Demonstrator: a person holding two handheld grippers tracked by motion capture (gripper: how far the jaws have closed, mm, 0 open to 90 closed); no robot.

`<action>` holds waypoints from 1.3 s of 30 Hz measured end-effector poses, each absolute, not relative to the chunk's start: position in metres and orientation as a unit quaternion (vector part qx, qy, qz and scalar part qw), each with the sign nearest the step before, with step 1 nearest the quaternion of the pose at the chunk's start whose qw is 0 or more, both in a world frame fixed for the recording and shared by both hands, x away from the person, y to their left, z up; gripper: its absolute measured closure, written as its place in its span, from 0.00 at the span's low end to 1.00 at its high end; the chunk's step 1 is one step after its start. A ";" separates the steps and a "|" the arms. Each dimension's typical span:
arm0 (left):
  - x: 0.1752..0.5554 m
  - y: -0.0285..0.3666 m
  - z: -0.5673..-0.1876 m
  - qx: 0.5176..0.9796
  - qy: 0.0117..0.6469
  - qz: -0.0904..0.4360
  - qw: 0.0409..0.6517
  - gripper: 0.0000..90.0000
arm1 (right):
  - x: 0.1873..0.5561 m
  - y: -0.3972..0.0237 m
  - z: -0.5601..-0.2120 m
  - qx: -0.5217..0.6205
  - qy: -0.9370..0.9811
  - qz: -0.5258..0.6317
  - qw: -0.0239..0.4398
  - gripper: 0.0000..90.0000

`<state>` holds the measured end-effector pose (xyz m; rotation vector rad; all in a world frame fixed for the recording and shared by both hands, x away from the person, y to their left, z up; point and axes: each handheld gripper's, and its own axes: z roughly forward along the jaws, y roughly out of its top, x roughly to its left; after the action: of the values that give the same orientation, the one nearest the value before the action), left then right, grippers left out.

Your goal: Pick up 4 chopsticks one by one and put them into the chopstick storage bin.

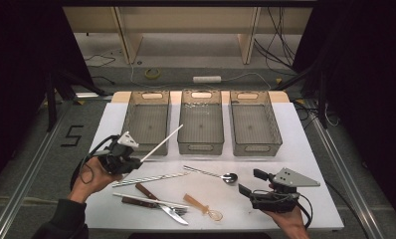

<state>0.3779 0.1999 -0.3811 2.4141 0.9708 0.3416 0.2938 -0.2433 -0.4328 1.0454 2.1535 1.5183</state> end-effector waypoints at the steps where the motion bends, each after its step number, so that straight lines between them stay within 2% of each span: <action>1: 0.381 0.201 -0.379 0.884 0.365 0.131 0.261 0.93 | 0.294 -0.243 -0.433 0.364 0.751 0.529 0.153 0.27; 21: 0.438 0.219 -0.375 0.817 0.446 0.187 0.314 0.93 | 0.293 -0.244 -0.433 0.364 0.749 0.532 0.153 0.27; 39: 0.481 0.223 -0.375 0.789 0.484 0.224 0.304 0.93 | 0.293 -0.243 -0.433 0.362 0.750 0.532 0.151 0.27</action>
<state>0.4812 0.2228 -0.3750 2.0911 1.2811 0.5926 0.2934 -0.2432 -0.4330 1.0410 2.1554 1.5273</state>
